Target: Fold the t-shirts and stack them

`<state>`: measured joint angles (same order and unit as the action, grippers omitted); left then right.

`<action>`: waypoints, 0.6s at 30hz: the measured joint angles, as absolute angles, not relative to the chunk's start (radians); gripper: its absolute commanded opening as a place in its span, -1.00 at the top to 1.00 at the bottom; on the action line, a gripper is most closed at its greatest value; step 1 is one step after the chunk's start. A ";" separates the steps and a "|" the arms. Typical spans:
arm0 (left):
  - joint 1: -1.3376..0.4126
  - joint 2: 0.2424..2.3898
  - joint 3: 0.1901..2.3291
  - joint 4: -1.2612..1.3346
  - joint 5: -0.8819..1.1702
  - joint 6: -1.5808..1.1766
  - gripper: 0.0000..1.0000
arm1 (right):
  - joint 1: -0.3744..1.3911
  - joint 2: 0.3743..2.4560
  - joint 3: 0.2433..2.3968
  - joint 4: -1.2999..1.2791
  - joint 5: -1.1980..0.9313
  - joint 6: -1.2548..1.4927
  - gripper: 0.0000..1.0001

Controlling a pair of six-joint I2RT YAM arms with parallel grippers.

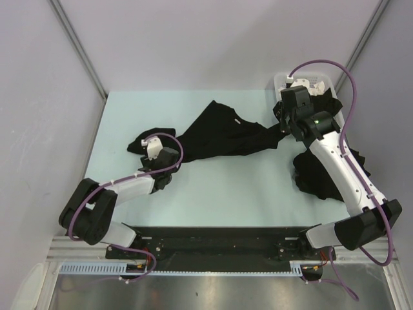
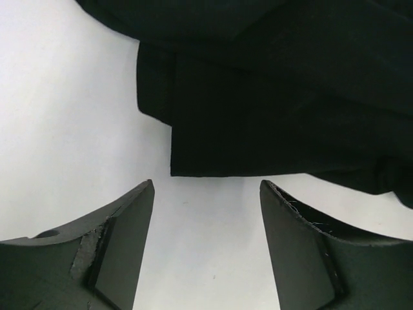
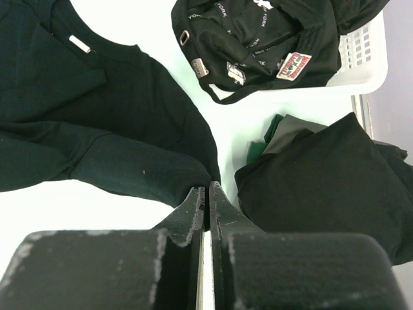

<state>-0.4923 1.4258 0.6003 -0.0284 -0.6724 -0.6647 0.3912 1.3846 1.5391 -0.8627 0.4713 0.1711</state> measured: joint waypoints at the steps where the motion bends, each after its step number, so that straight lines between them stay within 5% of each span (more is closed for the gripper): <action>1: -0.492 1.427 0.600 -0.019 -0.670 -0.666 -0.40 | 0.391 1.385 1.539 -0.863 0.473 0.171 1.00; 18: -0.471 1.449 0.549 0.088 -0.649 -0.737 -0.36 | 0.404 1.425 1.539 -0.869 0.491 0.163 1.00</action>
<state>-0.4713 1.4487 0.5491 0.0883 -0.6487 -0.7368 0.4042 1.4254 1.5391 -0.8692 0.4911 0.1627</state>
